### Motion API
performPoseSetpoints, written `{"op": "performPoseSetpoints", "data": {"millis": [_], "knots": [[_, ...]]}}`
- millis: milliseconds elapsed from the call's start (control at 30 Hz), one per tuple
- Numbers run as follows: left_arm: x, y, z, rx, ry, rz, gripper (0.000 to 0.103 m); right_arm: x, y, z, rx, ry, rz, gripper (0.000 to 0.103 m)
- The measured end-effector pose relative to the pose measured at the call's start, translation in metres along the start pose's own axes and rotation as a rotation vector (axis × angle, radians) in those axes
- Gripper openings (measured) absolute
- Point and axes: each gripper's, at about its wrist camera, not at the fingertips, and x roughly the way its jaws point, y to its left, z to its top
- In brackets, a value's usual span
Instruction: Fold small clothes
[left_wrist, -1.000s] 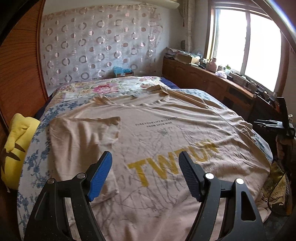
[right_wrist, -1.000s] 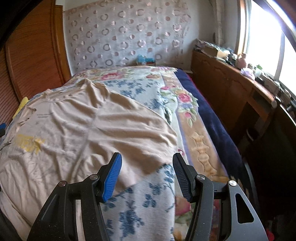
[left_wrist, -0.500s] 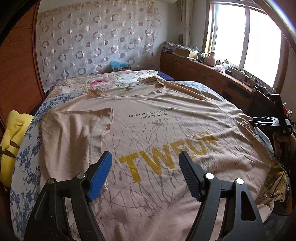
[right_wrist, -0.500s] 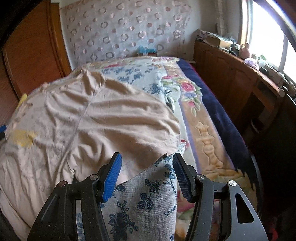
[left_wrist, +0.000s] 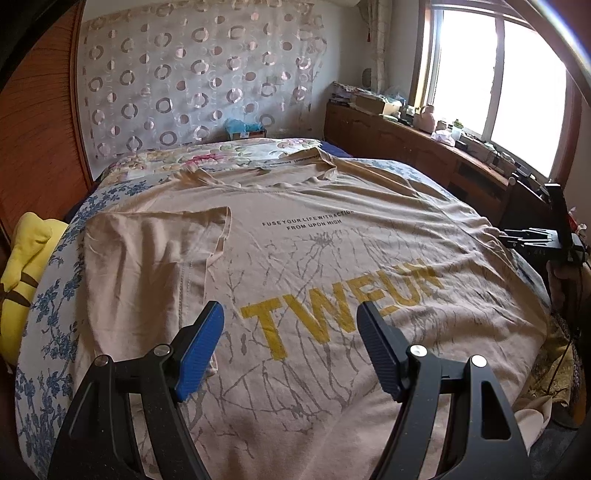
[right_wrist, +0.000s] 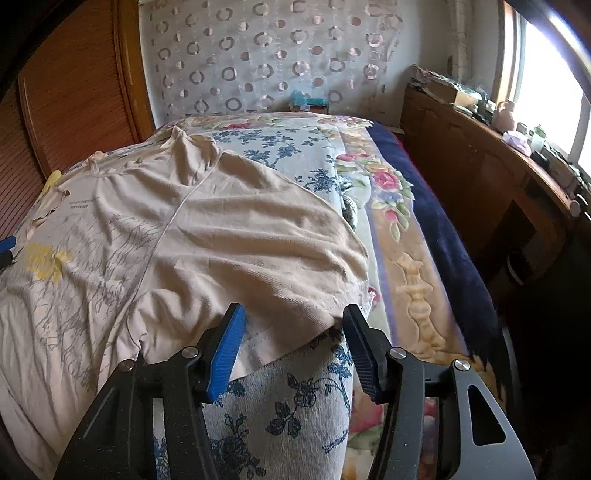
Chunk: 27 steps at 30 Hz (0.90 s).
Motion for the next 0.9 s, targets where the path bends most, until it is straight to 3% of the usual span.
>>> {"op": "performPoseSetpoints", "data": {"millis": [133, 267, 367, 533, 667, 900], "knots": [[-0.001, 0.002, 0.0, -0.012, -0.006, 0.003, 0.075, 0.0, 0.004, -0.001, -0.031, -0.006, -0.001, 0.043], [-0.002, 0.003, -0.001, -0.016, -0.009, 0.005, 0.075, -0.001, 0.009, -0.003, -0.066, -0.009, 0.02, 0.026], [-0.002, 0.004, -0.001, -0.018, -0.011, 0.005, 0.075, -0.002, 0.011, -0.005, -0.094, -0.008, 0.023, 0.007], [-0.002, 0.004, -0.001, -0.023, -0.013, 0.008, 0.075, -0.004, 0.012, -0.003, -0.133, -0.005, 0.004, 0.004], [-0.003, 0.005, -0.001, -0.028, -0.017, 0.01, 0.075, -0.017, 0.02, 0.013, -0.123, -0.063, 0.002, 0.004], [-0.003, 0.005, -0.001, -0.028, -0.016, 0.009, 0.075, -0.044, 0.074, 0.041, -0.179, -0.17, 0.131, 0.004]]}}
